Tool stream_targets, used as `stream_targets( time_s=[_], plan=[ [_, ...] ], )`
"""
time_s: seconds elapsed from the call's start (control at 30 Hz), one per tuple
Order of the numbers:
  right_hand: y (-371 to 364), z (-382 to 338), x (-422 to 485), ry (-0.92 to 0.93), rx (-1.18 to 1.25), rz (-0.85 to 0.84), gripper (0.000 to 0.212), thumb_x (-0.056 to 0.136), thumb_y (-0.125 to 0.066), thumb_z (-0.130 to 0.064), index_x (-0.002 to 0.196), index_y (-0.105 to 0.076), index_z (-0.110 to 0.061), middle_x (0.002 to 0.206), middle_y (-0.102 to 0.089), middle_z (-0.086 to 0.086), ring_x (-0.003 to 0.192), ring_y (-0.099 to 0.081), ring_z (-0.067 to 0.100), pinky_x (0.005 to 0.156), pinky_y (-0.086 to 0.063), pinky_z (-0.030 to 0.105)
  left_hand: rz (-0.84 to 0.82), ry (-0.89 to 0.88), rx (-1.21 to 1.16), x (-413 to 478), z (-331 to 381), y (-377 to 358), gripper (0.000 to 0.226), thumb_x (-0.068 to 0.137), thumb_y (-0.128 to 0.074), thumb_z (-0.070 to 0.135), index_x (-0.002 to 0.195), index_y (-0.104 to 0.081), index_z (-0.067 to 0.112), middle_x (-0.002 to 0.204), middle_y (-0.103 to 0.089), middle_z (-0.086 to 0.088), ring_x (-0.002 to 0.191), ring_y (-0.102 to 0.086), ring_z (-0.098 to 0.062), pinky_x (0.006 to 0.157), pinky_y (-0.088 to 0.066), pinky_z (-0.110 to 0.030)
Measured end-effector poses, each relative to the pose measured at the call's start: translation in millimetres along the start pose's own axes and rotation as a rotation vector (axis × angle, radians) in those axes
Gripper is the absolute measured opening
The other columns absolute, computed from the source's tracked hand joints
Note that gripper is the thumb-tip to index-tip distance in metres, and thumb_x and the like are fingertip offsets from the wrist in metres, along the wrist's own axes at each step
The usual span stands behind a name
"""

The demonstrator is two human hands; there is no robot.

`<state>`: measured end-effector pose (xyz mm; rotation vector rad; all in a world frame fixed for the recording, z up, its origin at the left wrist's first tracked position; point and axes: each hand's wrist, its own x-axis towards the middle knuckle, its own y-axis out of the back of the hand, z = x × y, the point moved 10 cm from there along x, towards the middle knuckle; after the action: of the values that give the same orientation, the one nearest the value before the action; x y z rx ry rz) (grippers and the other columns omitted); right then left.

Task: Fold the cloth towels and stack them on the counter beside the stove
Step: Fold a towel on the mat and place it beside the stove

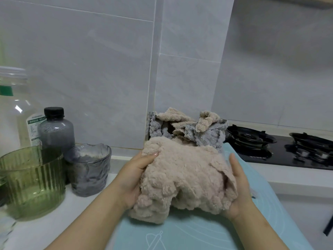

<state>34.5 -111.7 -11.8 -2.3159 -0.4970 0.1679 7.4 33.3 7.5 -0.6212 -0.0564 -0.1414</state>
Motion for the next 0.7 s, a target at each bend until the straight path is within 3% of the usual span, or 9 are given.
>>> stream_targets(
  time_s=[0.07, 0.13, 0.2, 0.27, 0.33, 0.43, 0.53, 0.63, 0.7],
  plan=[
    [6.0, -8.4, 0.5, 0.048, 0.069, -0.032, 0.104, 0.029, -0.091, -0.048, 0.119, -0.064, -0.005, 0.122, -0.061, 0.024, 0.107, -0.062, 0.042, 0.080, -0.051, 0.060, 0.034, -0.022, 0.009, 1.3, 3.6, 6.7, 0.040, 0.076, -0.054, 0.006, 0.116, -0.059, 0.013, 0.105, -0.070, -0.015, 0.087, -0.070, -0.029, 0.069, -0.059, -0.040],
    [13.5, -15.3, -0.2, 0.080, 0.019, 0.019, 0.112, 0.027, -0.089, -0.054, 0.126, -0.060, -0.010, 0.124, -0.061, 0.022, 0.110, -0.061, 0.040, 0.089, -0.048, 0.059, 0.158, -0.058, 0.291, 2.1, 4.6, 20.7, 0.044, 0.086, -0.051, -0.001, 0.120, -0.052, 0.028, 0.103, -0.071, -0.008, 0.082, -0.070, -0.023, 0.067, -0.058, -0.035],
    [23.9, -17.3, -4.6, 0.090, -0.321, 0.180, 0.108, 0.036, -0.082, -0.064, 0.129, -0.054, -0.017, 0.129, -0.059, 0.015, 0.117, -0.057, 0.035, 0.099, -0.041, 0.053, 0.293, -0.081, 0.810, 2.3, 8.6, 34.9, 0.063, 0.090, -0.048, 0.003, 0.135, -0.029, 0.043, 0.106, -0.066, -0.005, 0.078, -0.065, -0.019, 0.067, -0.052, -0.029],
    [34.7, -26.6, -11.5, 0.156, -0.762, 0.397, 0.090, 0.065, -0.067, -0.060, 0.141, -0.036, -0.023, 0.144, -0.044, 0.008, 0.130, -0.043, 0.028, 0.106, -0.032, 0.046, 0.309, -0.085, 1.125, 6.0, 4.8, 39.4, 0.078, 0.086, -0.044, 0.003, 0.139, -0.015, 0.051, 0.106, -0.063, -0.002, 0.079, -0.063, -0.020, 0.067, -0.045, -0.027],
    [39.1, -33.8, -13.8, 0.214, -1.021, 0.498, 0.076, 0.081, -0.064, -0.047, 0.143, -0.025, -0.028, 0.146, -0.038, 0.006, 0.130, -0.040, 0.026, 0.101, -0.034, 0.040, 0.296, -0.092, 1.158, 10.8, 2.7, 42.4, 0.070, 0.083, -0.039, -0.003, 0.136, -0.036, 0.043, 0.115, -0.061, 0.004, 0.090, -0.060, -0.014, 0.073, -0.043, -0.026],
    [43.8, -38.8, -14.8, 0.164, -1.463, 0.553, 0.064, 0.083, -0.060, -0.036, 0.138, -0.029, -0.030, 0.129, -0.037, 0.003, 0.114, -0.048, 0.024, 0.085, -0.039, 0.036, 0.388, -0.095, 1.230, 10.3, 7.7, 50.6, 0.051, 0.083, -0.040, -0.005, 0.116, -0.064, 0.026, 0.124, -0.061, 0.002, 0.106, -0.055, -0.013, 0.087, -0.041, -0.022],
    [48.4, -37.3, -18.0, 0.048, -1.588, 0.529, 0.061, 0.080, -0.058, -0.039, 0.135, -0.031, -0.034, 0.120, -0.033, -0.001, 0.104, -0.049, 0.020, 0.084, -0.041, 0.036, 0.477, -0.102, 1.291, 7.2, 14.8, 56.4, 0.047, 0.085, -0.040, 0.002, 0.115, -0.064, 0.029, 0.124, -0.061, 0.001, 0.107, -0.057, -0.018, 0.089, -0.047, -0.027],
    [36.5, -22.5, -15.1, 0.003, -1.596, 0.299, 0.069, 0.083, -0.062, -0.040, 0.140, -0.024, -0.038, 0.139, -0.031, -0.002, 0.124, -0.041, 0.018, 0.098, -0.037, 0.035, 0.508, -0.152, 1.317, 4.5, 24.4, 55.5, 0.033, 0.089, -0.049, 0.019, 0.117, -0.062, 0.031, 0.122, -0.063, 0.004, 0.110, -0.056, -0.017, 0.090, -0.045, -0.027],
    [24.0, -10.5, -14.4, -0.027, -1.534, 0.144, 0.071, 0.084, -0.063, -0.028, 0.141, -0.021, -0.039, 0.138, -0.030, -0.006, 0.126, -0.041, 0.016, 0.094, -0.038, 0.028, 0.490, -0.172, 1.248, 3.5, 25.8, 54.1, 0.027, 0.085, -0.059, 0.042, 0.108, -0.066, 0.031, 0.113, -0.066, 0.008, 0.107, -0.058, -0.015, 0.088, -0.044, -0.027]
  ],
)
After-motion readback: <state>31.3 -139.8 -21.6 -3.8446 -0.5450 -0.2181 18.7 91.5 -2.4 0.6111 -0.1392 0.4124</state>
